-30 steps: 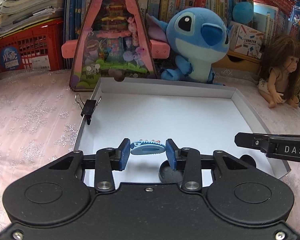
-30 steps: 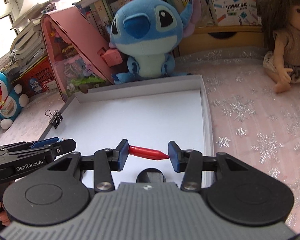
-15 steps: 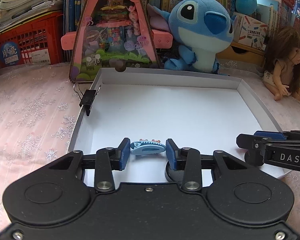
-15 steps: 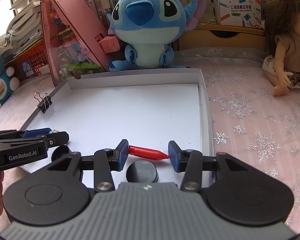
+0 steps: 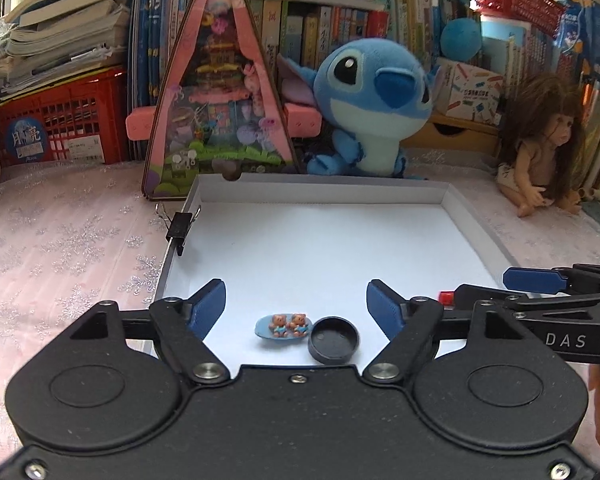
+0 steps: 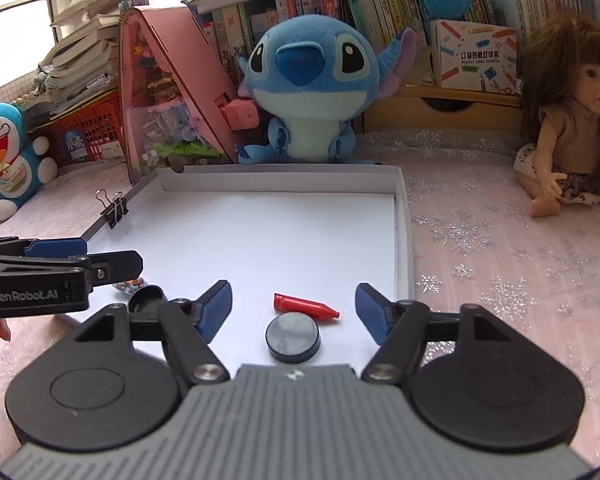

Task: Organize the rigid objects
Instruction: 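Carry the hair clip and red crayon into the white tray and open both tools, then withdraw both tools and move the left toward the other black lid while the right approaches the nuts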

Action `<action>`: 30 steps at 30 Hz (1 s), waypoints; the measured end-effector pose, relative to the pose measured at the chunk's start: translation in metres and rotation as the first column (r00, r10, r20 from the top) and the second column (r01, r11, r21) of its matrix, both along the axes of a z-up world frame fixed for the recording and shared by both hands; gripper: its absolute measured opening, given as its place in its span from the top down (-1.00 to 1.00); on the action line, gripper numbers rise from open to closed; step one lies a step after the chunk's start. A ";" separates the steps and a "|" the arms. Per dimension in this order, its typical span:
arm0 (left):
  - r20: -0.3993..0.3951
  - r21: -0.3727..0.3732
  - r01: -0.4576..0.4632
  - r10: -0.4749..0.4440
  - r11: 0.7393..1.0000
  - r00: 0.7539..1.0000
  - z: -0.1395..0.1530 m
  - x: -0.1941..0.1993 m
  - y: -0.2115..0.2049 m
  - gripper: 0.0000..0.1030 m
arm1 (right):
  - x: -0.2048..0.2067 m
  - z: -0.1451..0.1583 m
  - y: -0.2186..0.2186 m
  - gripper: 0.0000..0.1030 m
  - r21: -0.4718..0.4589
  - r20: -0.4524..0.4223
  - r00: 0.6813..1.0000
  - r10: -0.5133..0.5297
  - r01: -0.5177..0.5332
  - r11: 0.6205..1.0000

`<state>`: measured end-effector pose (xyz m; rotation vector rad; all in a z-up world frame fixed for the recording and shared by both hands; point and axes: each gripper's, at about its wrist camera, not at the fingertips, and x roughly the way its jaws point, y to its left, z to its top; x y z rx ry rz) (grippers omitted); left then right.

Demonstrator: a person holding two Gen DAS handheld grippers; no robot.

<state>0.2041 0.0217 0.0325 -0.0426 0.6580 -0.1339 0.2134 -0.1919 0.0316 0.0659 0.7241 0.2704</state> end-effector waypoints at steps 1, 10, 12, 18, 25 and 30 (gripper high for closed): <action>0.003 -0.009 0.005 -0.005 1.000 1.000 0.002 -0.004 0.001 -0.53 | -0.004 0.002 -0.002 -0.62 0.004 0.006 1.000 -0.002 0.002 1.000; 0.059 -0.016 0.047 -0.046 0.999 0.997 0.014 -0.055 0.004 -0.64 | -0.048 0.014 -0.012 -0.71 -0.001 0.076 0.997 0.024 -0.024 1.000; 0.070 -0.010 0.059 -0.058 0.998 0.996 0.014 -0.067 0.005 -0.64 | -0.057 0.015 -0.013 -0.72 -0.012 0.092 0.995 0.032 -0.031 0.999; 0.081 -0.022 0.071 -0.069 0.997 0.994 0.013 -0.098 0.008 -0.66 | -0.085 0.016 -0.014 -0.75 -0.042 0.124 0.991 0.050 -0.045 0.998; 0.100 0.009 0.094 -0.095 0.995 0.990 0.006 -0.131 0.006 -0.67 | -0.111 0.015 -0.014 -0.84 -0.062 0.152 0.986 0.069 -0.060 0.996; 0.105 0.023 0.111 -0.113 0.994 0.988 0.001 -0.153 0.006 -0.67 | -0.127 0.011 -0.013 -0.90 -0.075 0.161 0.983 0.086 -0.074 0.994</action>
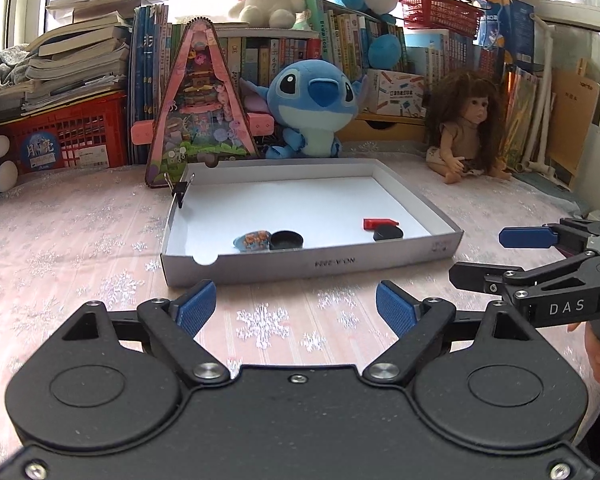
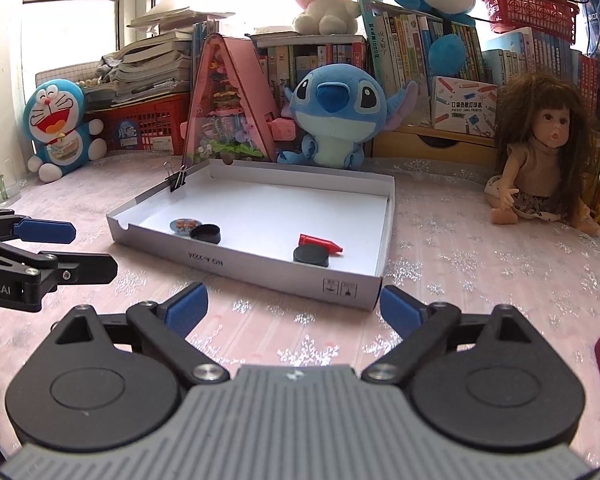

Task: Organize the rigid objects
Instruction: 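Withdraw both tools and move the left toward the other black lid while the right approaches the nuts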

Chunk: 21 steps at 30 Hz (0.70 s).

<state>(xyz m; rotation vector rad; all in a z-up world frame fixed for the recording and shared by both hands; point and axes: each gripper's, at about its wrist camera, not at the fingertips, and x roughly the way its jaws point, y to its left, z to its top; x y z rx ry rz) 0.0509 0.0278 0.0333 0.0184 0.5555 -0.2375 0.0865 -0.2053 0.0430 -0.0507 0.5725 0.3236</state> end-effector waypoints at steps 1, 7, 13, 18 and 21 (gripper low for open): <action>0.001 0.004 0.003 -0.003 1.000 1.000 -0.001 -0.003 0.000 -0.67 | -0.003 -0.001 0.000 -0.91 -0.002 0.001 1.000 0.002 -0.002 1.000; -0.004 0.015 0.008 -0.008 1.000 1.000 -0.009 -0.020 0.001 -0.68 | -0.017 -0.007 0.000 -0.93 -0.015 0.013 1.000 0.004 -0.004 1.000; -0.014 0.019 -0.001 0.002 1.000 1.000 -0.016 -0.028 0.004 -0.68 | -0.030 -0.014 -0.001 -0.94 -0.018 0.011 1.000 0.008 -0.008 1.000; -0.014 0.017 -0.007 0.007 1.000 1.000 -0.019 -0.039 0.006 -0.68 | -0.042 -0.018 -0.006 -0.94 -0.019 0.009 1.000 0.006 -0.006 1.000; -0.014 0.018 -0.002 0.003 1.000 1.000 -0.022 -0.045 0.008 -0.66 | -0.049 -0.021 -0.010 -0.94 -0.021 0.002 1.000 0.007 -0.007 1.000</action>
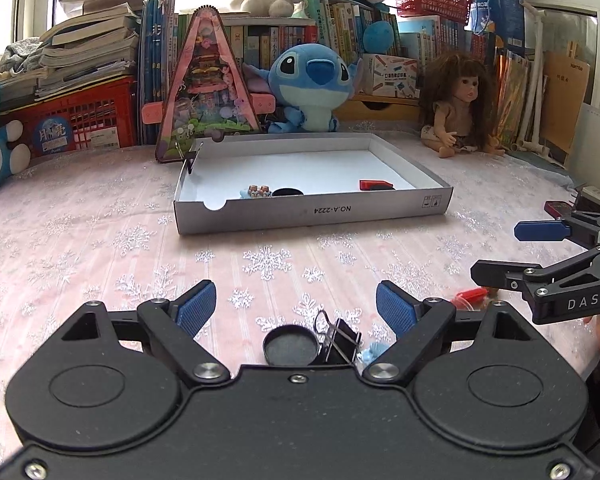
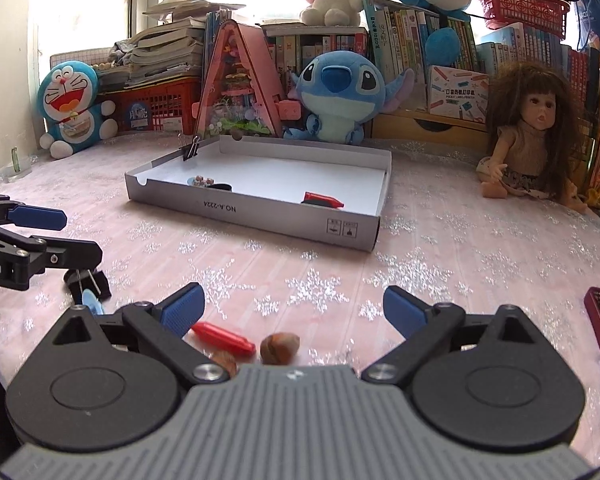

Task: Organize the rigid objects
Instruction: 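Withdraw both tools and move the left toward the other black lid while the right approaches the nuts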

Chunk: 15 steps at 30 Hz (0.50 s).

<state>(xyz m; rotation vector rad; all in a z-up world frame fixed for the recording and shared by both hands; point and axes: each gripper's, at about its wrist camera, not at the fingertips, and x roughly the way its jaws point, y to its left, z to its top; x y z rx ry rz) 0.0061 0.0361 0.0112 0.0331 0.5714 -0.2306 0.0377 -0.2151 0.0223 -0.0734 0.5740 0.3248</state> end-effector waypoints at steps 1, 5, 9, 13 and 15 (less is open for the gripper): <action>0.001 0.002 0.001 -0.001 1.000 1.000 -0.001 -0.002 0.000 -0.64 | -0.002 -0.001 -0.001 -0.94 -0.002 -0.004 1.000 0.002 -0.002 1.000; -0.003 0.008 0.000 0.000 1.000 1.000 -0.004 -0.007 0.002 -0.48 | -0.008 -0.005 -0.003 -0.88 -0.018 -0.011 1.000 0.002 -0.002 1.000; 0.001 0.019 0.003 -0.003 1.000 1.000 -0.004 -0.012 0.005 -0.32 | -0.013 -0.005 -0.007 -0.79 -0.033 -0.007 1.000 0.016 -0.016 0.999; -0.009 0.029 0.014 -0.014 0.999 1.000 -0.005 -0.018 0.010 -0.07 | -0.018 -0.004 -0.012 -0.66 -0.053 -0.002 1.000 0.027 -0.027 0.998; -0.026 0.029 0.026 -0.025 0.999 0.999 -0.007 -0.020 0.012 0.02 | -0.019 -0.004 -0.013 -0.56 -0.061 0.001 1.000 0.029 -0.029 0.998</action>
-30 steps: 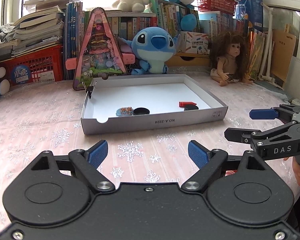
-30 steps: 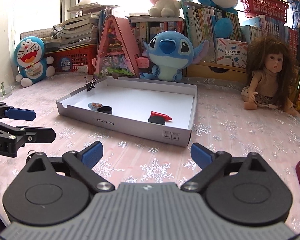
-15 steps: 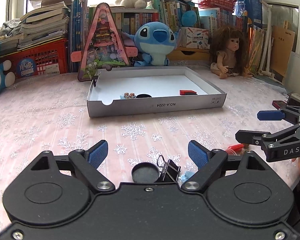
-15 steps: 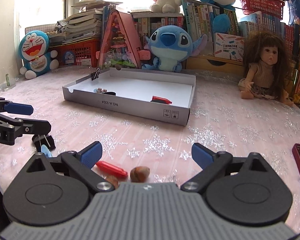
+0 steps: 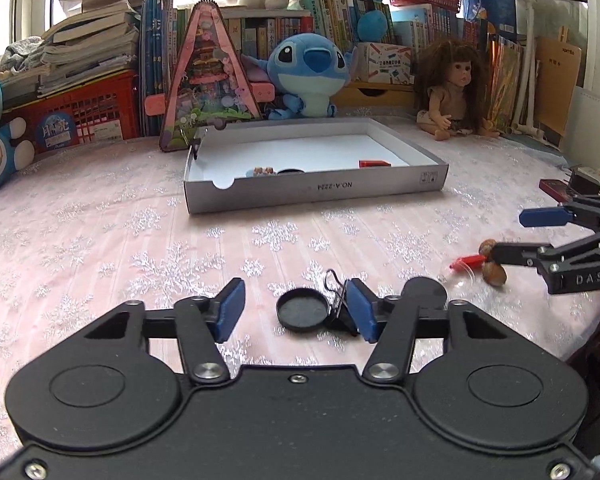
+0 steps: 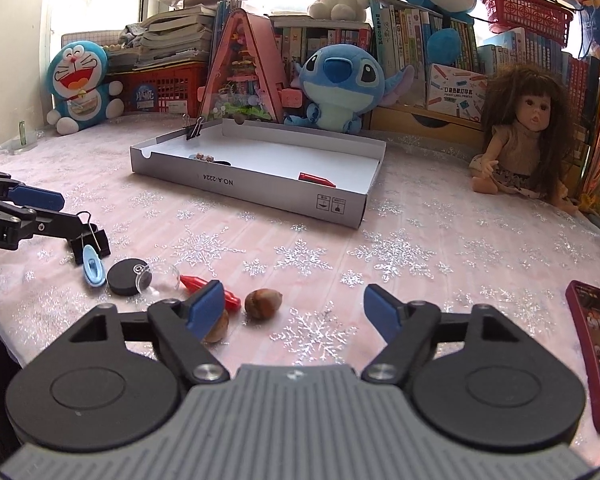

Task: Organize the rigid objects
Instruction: 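Withdraw both tools and move the left toward the other black lid while the right approaches the nuts, then grasp the black round lid with the left tool while the right tool grasps a brown nut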

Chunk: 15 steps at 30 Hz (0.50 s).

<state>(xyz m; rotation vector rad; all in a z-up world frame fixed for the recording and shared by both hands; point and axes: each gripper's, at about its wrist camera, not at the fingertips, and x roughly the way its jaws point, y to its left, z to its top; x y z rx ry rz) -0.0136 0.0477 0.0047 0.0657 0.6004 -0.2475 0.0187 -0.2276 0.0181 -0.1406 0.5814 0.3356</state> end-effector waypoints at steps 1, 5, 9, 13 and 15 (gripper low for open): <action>-0.006 0.002 0.002 -0.002 1.000 1.000 -0.001 -0.001 0.000 0.05 | 0.000 0.000 0.000 -0.54 -0.004 0.001 1.000 -0.001 0.001 1.000; -0.009 0.016 -0.002 0.003 1.000 1.000 -0.004 -0.004 0.001 0.12 | 0.000 -0.002 0.001 -0.45 -0.014 0.007 1.000 -0.006 0.006 1.000; -0.020 0.035 -0.002 0.003 0.999 1.000 -0.005 -0.006 0.002 0.13 | 0.000 -0.005 0.004 -0.38 -0.033 0.003 1.000 0.004 -0.004 0.999; -0.033 0.042 -0.015 0.017 0.999 0.999 -0.009 -0.006 0.003 0.16 | -0.001 -0.007 0.007 -0.35 -0.040 0.001 1.000 0.015 -0.015 0.999; -0.033 0.044 -0.024 0.025 0.999 0.999 -0.010 -0.005 0.004 0.17 | -0.001 -0.008 0.008 -0.32 -0.040 0.001 1.000 0.017 -0.017 0.999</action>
